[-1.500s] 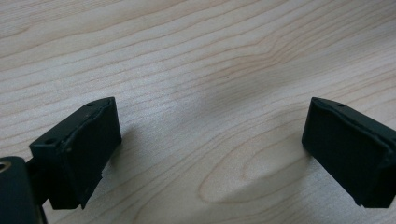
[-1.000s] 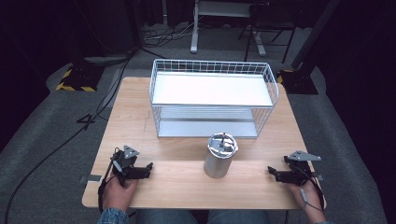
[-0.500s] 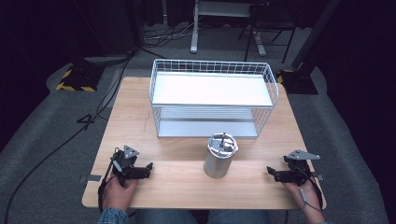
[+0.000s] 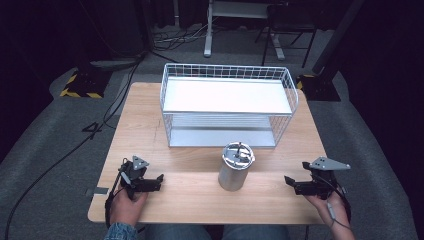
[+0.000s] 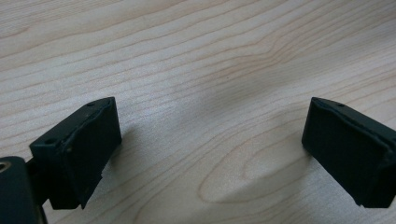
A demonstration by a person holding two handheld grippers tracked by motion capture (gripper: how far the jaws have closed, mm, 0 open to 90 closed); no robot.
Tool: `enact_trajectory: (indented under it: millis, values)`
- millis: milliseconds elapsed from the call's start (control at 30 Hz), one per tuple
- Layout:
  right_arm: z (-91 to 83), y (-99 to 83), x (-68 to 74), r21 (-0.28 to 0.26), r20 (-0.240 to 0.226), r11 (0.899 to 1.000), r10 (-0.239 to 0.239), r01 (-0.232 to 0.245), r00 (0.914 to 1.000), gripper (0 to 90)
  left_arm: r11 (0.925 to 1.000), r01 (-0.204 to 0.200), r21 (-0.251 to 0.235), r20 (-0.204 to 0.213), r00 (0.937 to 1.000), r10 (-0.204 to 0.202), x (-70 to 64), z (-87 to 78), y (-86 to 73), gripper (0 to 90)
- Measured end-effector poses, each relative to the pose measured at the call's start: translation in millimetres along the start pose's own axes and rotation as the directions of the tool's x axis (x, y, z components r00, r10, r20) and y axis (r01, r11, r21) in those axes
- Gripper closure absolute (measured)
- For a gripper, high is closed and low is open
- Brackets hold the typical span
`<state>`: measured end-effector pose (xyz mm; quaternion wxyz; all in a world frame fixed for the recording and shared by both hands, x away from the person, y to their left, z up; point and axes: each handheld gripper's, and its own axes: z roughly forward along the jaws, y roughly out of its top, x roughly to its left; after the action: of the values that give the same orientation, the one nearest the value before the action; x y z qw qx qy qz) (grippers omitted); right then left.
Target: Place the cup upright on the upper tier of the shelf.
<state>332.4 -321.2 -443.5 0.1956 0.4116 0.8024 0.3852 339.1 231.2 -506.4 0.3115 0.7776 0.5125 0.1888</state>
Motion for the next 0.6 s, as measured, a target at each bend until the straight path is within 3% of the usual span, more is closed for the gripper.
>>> enact_trajectory:
  millis: [400, 600]
  values:
    - [-2.2, 14.8, 26.7, -0.051, -0.074, 0.998, -0.031, 0.027, 0.9968, 7.8, 1.0, 0.0, 0.0, 0.0, 1.0, 0.0, 0.0, 0.0, 0.0, 5.1]
    - [-2.3, 25.4, 42.1, -0.071, -0.109, 0.996, -0.07, 0.062, 0.9915, 7.8, 1.0, 0.0, 0.0, 0.0, 1.0, 0.0, 0.0, 0.0, 0.0, 5.1]
